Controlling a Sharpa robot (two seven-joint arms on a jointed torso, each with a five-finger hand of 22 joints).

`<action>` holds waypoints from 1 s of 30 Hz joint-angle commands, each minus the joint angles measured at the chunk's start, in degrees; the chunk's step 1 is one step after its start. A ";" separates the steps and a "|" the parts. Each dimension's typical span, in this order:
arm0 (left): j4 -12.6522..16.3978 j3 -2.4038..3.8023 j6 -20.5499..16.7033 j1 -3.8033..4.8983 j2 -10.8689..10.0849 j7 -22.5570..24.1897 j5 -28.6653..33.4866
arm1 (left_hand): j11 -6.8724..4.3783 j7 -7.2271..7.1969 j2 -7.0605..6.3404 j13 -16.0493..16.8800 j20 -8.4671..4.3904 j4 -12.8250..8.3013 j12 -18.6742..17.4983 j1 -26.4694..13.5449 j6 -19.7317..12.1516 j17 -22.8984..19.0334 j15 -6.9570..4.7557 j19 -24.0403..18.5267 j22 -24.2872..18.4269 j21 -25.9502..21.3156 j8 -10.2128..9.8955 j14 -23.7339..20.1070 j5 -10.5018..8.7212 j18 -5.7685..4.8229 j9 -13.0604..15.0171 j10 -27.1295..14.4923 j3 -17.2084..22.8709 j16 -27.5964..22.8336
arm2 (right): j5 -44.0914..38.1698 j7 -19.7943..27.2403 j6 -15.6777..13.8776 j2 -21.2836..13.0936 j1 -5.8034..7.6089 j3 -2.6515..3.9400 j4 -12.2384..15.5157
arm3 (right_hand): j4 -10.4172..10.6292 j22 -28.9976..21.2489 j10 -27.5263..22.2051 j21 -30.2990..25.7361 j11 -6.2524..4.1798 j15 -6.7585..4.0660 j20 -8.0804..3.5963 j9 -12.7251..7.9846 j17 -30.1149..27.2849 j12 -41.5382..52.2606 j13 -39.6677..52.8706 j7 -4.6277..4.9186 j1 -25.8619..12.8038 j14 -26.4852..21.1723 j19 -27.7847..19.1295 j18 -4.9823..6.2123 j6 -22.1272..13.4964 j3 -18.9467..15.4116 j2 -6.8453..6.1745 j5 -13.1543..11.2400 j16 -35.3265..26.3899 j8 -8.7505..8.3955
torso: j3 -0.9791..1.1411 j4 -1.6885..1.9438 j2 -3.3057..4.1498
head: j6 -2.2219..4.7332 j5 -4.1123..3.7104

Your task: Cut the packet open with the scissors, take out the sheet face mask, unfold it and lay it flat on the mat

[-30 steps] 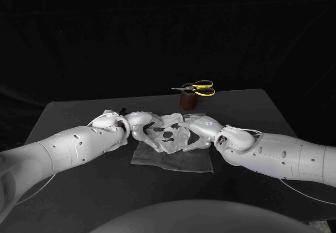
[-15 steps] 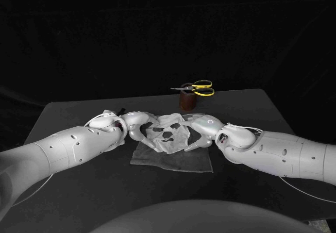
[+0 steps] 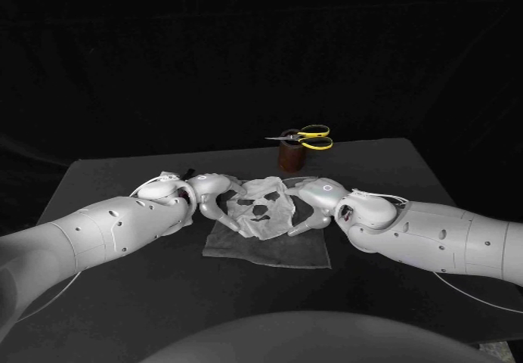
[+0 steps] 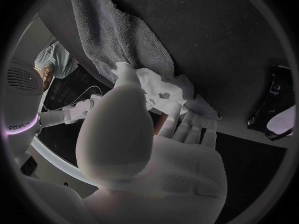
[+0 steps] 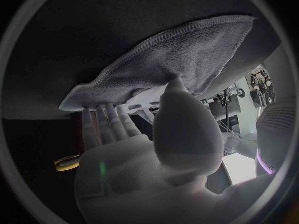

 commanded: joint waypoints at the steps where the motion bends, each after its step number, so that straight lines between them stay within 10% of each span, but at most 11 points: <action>1: -0.09 -0.08 2.03 -0.06 -0.12 -2.03 -1.15 | 0.60 0.12 -0.05 -0.14 -0.18 -0.07 -0.24 -0.82 0.01 -0.09 0.43 0.03 -0.08 -0.22 0.00 -0.50 -0.23 0.36 0.05 -0.62 -0.28 -0.45 | -4.14 -4.71 9.52 -0.77 -0.97 -0.94 -0.90 | -2.39 0.15 -0.23 0.43 -0.50 -0.20 -0.03 0.07 -0.05 -0.05 0.04 4.65 0.62 -0.47 0.50 1.06 0.30 -2.82 -1.67 -0.46 0.16 0.17 | 0.01 0.00 0.02 | 0.00 -0.08; 9: -0.13 -0.09 2.63 -0.04 -0.33 -3.87 -2.34 | 1.28 -0.89 -0.19 -0.29 -0.20 -0.07 -0.40 -1.43 -0.56 -0.26 1.06 -0.09 -0.17 -0.28 -0.16 -1.49 -0.48 0.54 -0.02 -2.27 -0.41 -1.10 | -7.30 -8.90 12.33 -0.98 -0.94 -0.94 0.40 | -2.43 0.12 -1.77 0.51 -2.58 -1.96 -0.27 0.95 -0.31 -0.21 -0.08 2.14 -1.32 -2.33 0.93 1.69 4.28 -3.28 -2.04 -1.94 -0.10 1.23 | 0.00 -0.01 -0.01 | 0.00 -0.09; 30: 0.82 -0.12 1.37 -0.02 -2.11 -6.20 -4.01 | 1.14 -2.04 -0.26 -0.44 -0.18 -0.12 -0.54 -2.32 -0.55 -0.50 0.88 -0.11 -0.20 -0.31 -0.21 -3.19 -0.72 0.74 0.05 -5.03 -0.45 -2.20 | -10.54 -17.18 18.03 -2.28 -0.59 -0.94 3.29 | -2.39 1.04 -1.81 1.30 -4.78 -3.88 -0.58 1.24 -0.10 0.09 0.07 -0.18 -2.40 -1.40 3.92 3.07 5.51 -2.92 -1.79 -3.17 0.34 1.57 | -0.09 0.02 -0.03 | 0.00 -0.08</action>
